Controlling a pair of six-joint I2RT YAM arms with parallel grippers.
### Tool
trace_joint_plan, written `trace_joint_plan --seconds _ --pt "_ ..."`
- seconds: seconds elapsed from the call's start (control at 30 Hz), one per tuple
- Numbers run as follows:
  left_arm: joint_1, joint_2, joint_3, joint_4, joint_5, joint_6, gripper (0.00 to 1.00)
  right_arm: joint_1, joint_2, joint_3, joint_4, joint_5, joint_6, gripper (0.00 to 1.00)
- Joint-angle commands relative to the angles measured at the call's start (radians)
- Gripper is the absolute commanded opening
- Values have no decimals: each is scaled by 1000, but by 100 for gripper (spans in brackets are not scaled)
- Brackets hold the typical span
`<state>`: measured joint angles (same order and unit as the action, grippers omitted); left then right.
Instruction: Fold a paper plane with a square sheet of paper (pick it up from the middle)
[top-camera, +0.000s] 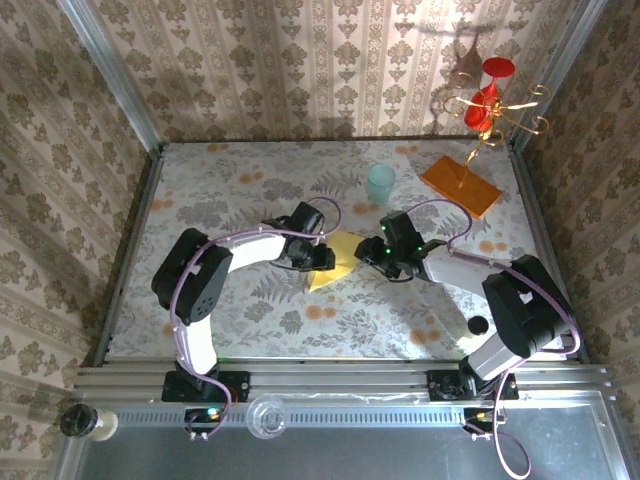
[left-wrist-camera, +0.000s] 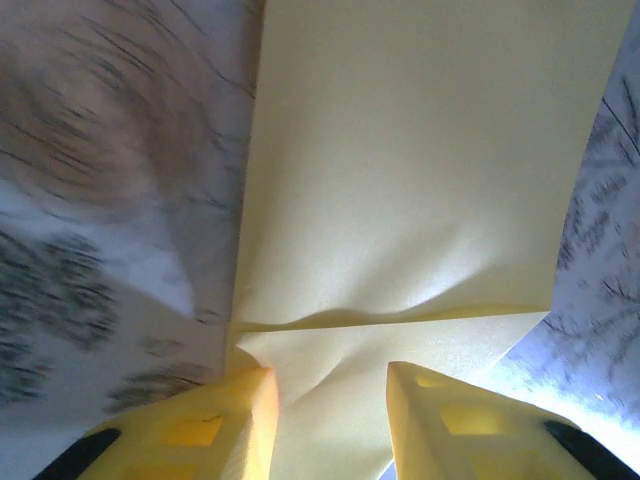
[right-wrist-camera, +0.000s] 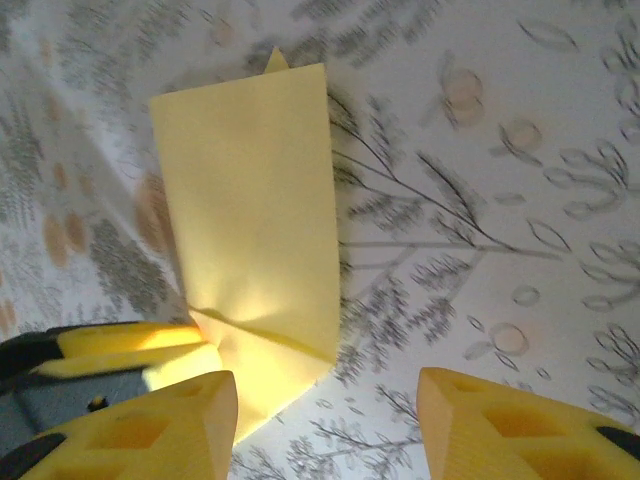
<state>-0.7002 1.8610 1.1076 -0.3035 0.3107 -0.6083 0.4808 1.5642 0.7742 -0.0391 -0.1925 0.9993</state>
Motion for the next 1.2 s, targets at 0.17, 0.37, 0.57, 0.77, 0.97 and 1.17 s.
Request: trace_joint_plan --seconds 0.17,0.37,0.57,0.77,0.97,1.17 --pt "-20 -27 -63 16 15 -80 34 19 -13 -69 18 -82 83 49" --pt "-12 -19 -71 17 19 -78 32 24 53 -84 165 -176 129 32" --pt "-4 -20 -72 13 8 -76 30 27 94 -89 225 -194 157 27" --pt "-2 -13 -77 15 10 -76 29 27 106 -87 213 -185 165 33" --pt "3 -11 -76 17 8 -79 29 29 43 -102 124 -99 150 37" --pt "8 -8 -73 20 15 -82 29 29 58 -98 129 -129 145 36"
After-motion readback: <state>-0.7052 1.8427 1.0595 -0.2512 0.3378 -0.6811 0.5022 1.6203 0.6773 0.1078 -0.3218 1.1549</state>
